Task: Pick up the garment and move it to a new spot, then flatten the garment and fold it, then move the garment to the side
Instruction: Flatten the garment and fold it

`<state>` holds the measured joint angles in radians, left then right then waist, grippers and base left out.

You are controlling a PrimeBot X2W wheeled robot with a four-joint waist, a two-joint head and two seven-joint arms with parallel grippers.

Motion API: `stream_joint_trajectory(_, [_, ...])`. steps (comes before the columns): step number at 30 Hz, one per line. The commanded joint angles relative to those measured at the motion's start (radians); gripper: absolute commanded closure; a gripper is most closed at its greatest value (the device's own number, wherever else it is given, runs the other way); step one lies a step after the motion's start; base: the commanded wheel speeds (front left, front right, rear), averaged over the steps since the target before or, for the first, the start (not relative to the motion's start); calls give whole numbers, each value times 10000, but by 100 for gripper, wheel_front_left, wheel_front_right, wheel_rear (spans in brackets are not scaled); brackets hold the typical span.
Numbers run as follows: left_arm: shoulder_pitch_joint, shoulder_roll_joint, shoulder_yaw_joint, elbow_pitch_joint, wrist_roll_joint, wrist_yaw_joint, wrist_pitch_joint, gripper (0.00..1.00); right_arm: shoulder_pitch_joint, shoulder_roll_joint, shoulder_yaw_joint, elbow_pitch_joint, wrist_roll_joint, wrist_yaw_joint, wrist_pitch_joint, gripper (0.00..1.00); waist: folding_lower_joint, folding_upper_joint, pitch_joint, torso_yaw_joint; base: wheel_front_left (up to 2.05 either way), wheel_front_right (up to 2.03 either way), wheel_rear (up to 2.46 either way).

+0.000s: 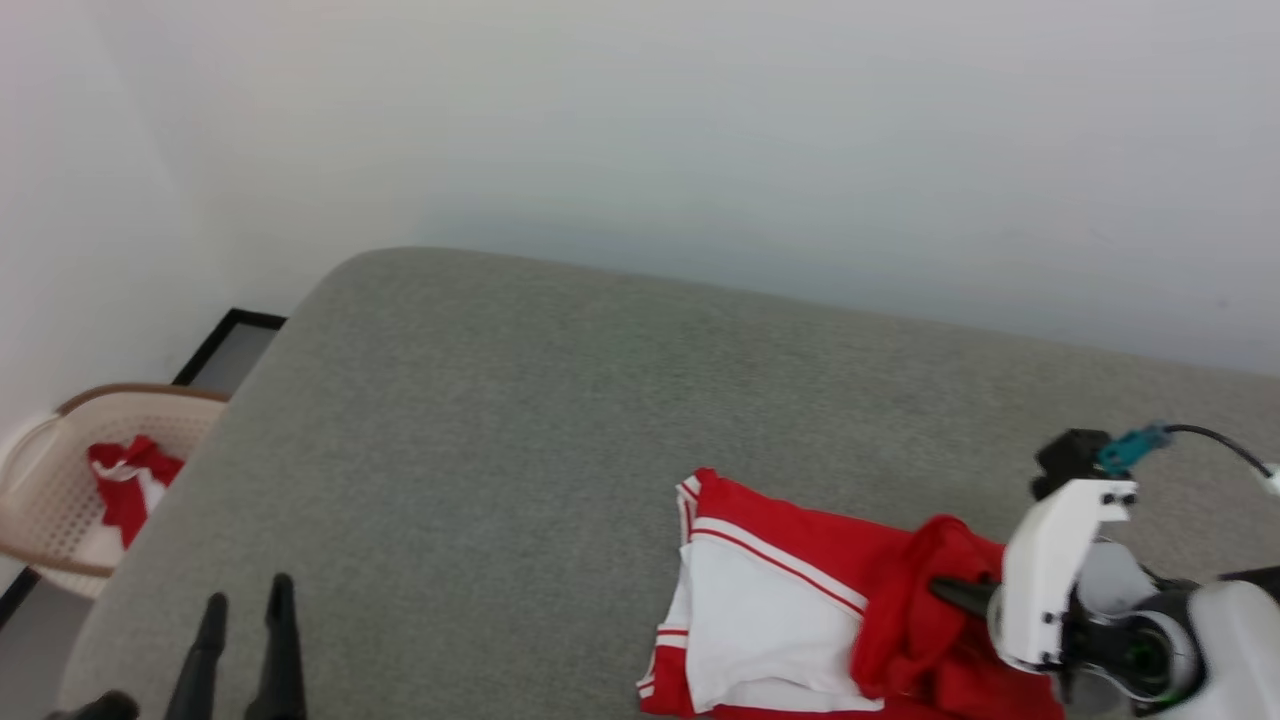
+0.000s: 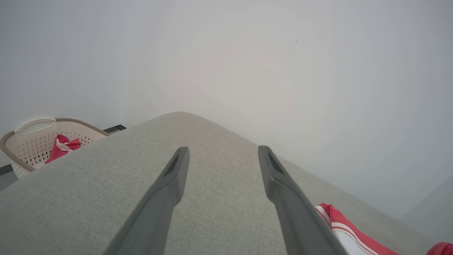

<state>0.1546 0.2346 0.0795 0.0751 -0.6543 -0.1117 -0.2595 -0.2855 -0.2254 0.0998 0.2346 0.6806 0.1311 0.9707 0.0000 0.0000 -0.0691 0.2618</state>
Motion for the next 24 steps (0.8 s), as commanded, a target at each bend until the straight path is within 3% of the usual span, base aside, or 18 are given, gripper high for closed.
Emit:
stream_joint_trajectory(1, [-177,26,-130,81,-56,-48,31,0,-223,312,60,184,-234,-7,-238,100,0,0,-15,428,0,0,0])
stream_joint_trajectory(9, [-813,-22,-839,523,-135,-125,84,0,-1064,1318,227,1873,-1136,-7,-1345,100,0,0,122,1323,0,0,0])
stream_joint_trajectory(18, [-1346,-101,-1311,1002,-269,-184,-1,0,-2067,1592,615,3977,-1632,-6,-2539,99,0,0,363,1706,0,0,0])
stream_joint_trajectory(19, [-1395,-97,-1366,1066,-281,-189,-6,0,-2182,1598,637,4253,-1736,-7,-2688,78,0,0,377,1716,0,0,0])
stream_joint_trajectory(20, [-1434,-92,-1407,1122,-276,-191,-16,0,-2278,1608,728,4467,-1818,-6,-2801,65,0,0,392,1720,0,0,0])
stream_joint_trajectory(21, [-1483,-98,-1451,1172,-290,-195,-22,0,-2375,1620,806,4671,-1836,-6,-2909,61,0,0,404,1723,0,0,0])
stream_joint_trajectory(23, [-1548,-105,-1488,1233,-337,-199,-22,0,-2517,1642,920,4964,-1713,-7,-3030,0,0,0,405,1693,0,0,0])
stream_joint_trajectory(24, [-1555,-93,-1492,1263,-338,-201,-31,0,-2583,1648,974,5067,-1636,-7,-3048,0,0,0,398,1664,0,0,0])
